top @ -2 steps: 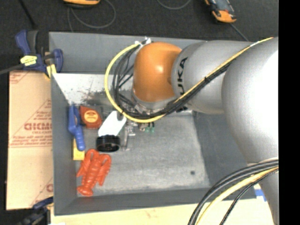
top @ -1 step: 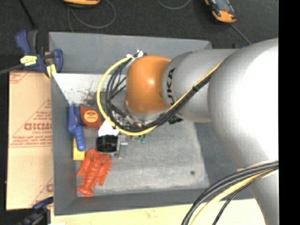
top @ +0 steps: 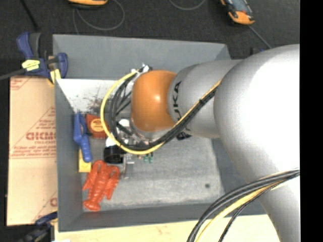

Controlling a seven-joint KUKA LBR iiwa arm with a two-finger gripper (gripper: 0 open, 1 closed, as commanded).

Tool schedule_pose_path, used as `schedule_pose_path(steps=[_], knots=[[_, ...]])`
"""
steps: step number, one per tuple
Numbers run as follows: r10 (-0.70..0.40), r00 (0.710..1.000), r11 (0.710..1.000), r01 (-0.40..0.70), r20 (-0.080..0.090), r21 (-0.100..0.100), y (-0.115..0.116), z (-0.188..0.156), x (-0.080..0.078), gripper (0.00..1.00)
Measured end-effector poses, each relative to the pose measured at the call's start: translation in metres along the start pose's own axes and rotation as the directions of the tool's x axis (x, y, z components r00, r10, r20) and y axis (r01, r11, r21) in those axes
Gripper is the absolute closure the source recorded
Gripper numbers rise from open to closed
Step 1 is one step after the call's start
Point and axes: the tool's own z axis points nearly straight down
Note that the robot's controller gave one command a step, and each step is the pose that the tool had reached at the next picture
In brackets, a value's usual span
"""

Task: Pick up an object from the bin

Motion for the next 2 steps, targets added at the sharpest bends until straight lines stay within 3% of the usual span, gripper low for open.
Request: schedule_pose_path(steps=[1, 2], knots=[[0.01, 1.0, 1.0, -0.01, 0.003, -0.001, 0.0007, 0.0067, -0.0064, 0.0], [0.175, 0.985, 0.985, -0.175, 0.004, -0.003, 0.0073, 0.0073, -0.005, 0.0]])
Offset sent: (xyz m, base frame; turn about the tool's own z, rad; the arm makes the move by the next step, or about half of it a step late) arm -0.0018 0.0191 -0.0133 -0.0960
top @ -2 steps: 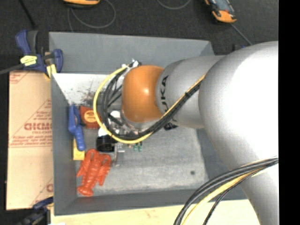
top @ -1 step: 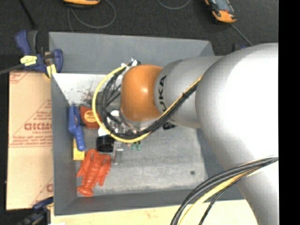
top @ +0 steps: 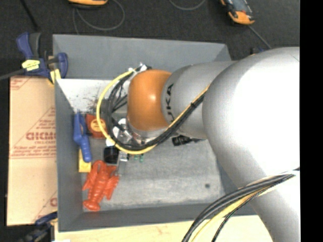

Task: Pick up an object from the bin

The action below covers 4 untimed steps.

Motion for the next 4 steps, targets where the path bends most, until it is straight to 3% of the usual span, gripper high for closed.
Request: schedule_pose_path(steps=[1, 3, 4], knots=[[-0.269, 0.963, 0.963, 0.269, 0.006, 0.0, 0.001, 0.0, -0.002, 1.0], [-0.274, 0.962, 0.962, 0.274, 0.007, -0.002, -0.01, -0.002, 0.005, 1.0], [-0.272, 0.962, 0.962, 0.272, -0.005, 0.002, -0.017, -0.009, 0.018, 1.0]])
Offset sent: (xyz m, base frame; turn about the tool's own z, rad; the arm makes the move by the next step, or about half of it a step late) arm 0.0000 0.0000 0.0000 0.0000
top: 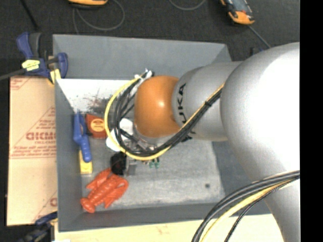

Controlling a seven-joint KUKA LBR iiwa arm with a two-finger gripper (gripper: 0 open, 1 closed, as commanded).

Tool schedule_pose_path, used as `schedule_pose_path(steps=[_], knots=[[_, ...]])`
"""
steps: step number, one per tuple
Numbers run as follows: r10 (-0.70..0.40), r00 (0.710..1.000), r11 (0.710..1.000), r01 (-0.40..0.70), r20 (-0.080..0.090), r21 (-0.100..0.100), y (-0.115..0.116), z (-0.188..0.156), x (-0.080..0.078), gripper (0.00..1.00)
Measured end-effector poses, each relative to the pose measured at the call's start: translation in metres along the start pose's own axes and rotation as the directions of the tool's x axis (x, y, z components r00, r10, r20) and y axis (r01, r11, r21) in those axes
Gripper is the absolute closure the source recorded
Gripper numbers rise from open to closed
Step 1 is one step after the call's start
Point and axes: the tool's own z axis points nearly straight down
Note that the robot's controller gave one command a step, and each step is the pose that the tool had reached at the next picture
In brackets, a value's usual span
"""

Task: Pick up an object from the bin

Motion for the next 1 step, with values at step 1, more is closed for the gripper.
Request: schedule_pose_path(steps=[1], knots=[[0.002, 1.0, 1.0, -0.002, -0.007, 0.001, -0.0013, -0.0451, 0.0089, 1.0]])
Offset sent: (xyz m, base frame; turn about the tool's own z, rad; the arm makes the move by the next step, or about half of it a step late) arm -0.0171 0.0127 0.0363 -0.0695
